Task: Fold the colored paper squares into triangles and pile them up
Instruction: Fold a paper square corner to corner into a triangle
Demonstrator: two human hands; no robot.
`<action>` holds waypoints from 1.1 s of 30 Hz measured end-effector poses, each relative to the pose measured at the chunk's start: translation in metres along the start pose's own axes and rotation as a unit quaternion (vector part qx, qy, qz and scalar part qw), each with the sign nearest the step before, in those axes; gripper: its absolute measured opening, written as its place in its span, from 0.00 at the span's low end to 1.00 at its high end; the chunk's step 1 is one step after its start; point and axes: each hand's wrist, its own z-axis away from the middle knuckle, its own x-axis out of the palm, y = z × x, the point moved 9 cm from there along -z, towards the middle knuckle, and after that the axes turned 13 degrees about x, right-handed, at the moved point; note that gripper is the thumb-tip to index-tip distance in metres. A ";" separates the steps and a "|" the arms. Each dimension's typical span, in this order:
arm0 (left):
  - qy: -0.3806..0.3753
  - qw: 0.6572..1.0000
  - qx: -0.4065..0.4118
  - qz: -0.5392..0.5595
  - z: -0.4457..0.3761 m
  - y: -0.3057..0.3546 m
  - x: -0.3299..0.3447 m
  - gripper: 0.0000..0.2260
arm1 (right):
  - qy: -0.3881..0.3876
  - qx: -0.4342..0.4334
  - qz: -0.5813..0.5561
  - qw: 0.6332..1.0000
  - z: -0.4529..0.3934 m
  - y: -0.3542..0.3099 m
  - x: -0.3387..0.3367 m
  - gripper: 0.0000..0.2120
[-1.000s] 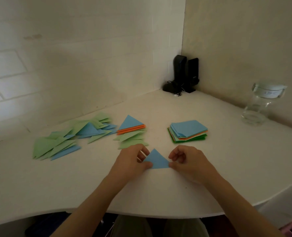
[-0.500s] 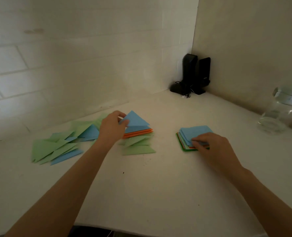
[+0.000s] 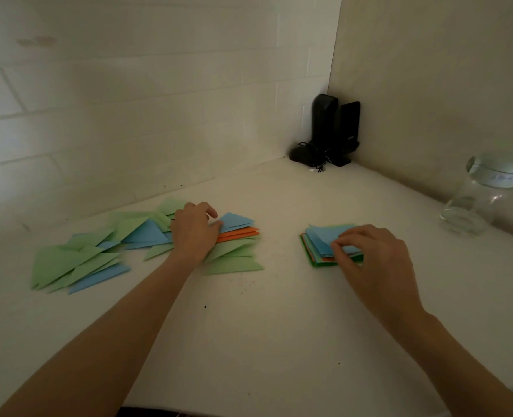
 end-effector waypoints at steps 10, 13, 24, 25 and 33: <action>0.054 0.954 0.227 0.186 0.078 0.089 -0.055 0.02 | -0.120 -0.061 -0.009 0.991 0.069 -0.059 0.022 0.11; -0.083 0.920 0.293 0.246 0.130 0.119 -0.033 0.07 | -0.156 -0.050 -0.030 0.986 0.081 -0.058 0.034 0.13; -0.101 0.923 0.279 0.247 0.156 0.108 -0.019 0.05 | -0.196 0.002 -0.091 0.976 0.094 -0.050 0.037 0.06; -0.097 0.923 0.277 0.251 0.156 0.108 -0.020 0.03 | -0.197 0.004 -0.096 0.976 0.094 -0.049 0.037 0.08; -0.099 0.931 0.243 0.254 0.150 0.109 -0.015 0.03 | -0.208 0.016 -0.115 0.971 0.088 -0.047 0.044 0.08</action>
